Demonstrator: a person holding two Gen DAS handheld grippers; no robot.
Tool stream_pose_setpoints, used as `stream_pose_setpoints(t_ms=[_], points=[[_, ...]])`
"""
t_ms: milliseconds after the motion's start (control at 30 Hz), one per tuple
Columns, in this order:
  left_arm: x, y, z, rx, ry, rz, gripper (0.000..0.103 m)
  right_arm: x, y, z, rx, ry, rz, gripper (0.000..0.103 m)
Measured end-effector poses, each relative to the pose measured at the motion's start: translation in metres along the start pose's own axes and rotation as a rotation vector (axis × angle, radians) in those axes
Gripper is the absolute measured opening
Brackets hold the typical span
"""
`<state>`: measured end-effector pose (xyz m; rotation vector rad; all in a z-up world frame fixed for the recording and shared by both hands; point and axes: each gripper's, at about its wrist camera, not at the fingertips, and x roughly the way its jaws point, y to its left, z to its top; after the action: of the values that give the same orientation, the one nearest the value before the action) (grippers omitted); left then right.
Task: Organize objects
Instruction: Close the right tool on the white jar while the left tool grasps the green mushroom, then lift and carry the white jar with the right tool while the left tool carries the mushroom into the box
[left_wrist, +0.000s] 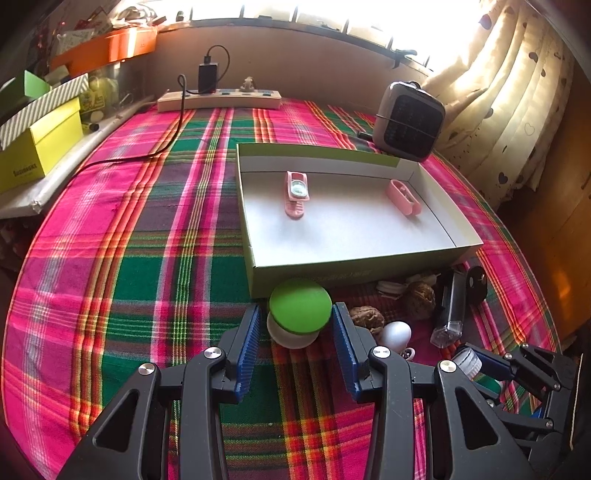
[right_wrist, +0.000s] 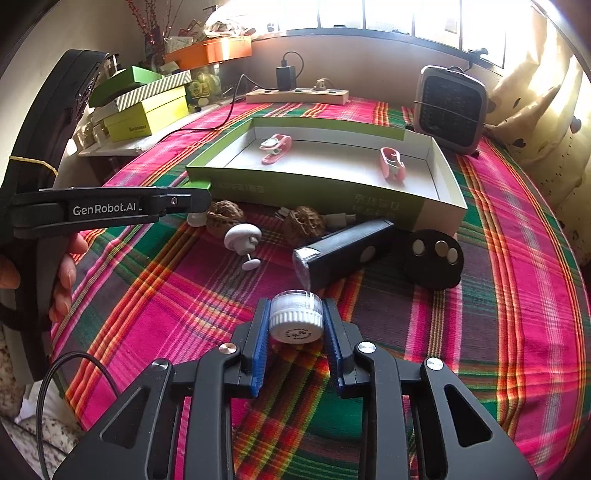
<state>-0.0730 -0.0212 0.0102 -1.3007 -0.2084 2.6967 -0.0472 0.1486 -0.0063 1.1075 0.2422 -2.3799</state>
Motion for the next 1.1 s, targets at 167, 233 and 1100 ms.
stream_pose_setpoints(t_ms=[167, 233, 1100], points=[[0.0040, 0.0001, 0.0042, -0.006, 0.004, 0.007, 0.037, 0.0012, -0.0013, 0.0010, -0.001, 0.002, 0.004, 0.029], [0.0052, 0.0005, 0.0053, -0.010, 0.005, 0.008, 0.037, 0.0019, -0.0019, 0.0016, 0.000, 0.002, 0.006, 0.029], [0.0063, 0.0013, 0.0058, -0.015, -0.002, 0.016, 0.031, 0.0031, -0.0023, 0.0023, -0.001, 0.003, 0.005, 0.029]])
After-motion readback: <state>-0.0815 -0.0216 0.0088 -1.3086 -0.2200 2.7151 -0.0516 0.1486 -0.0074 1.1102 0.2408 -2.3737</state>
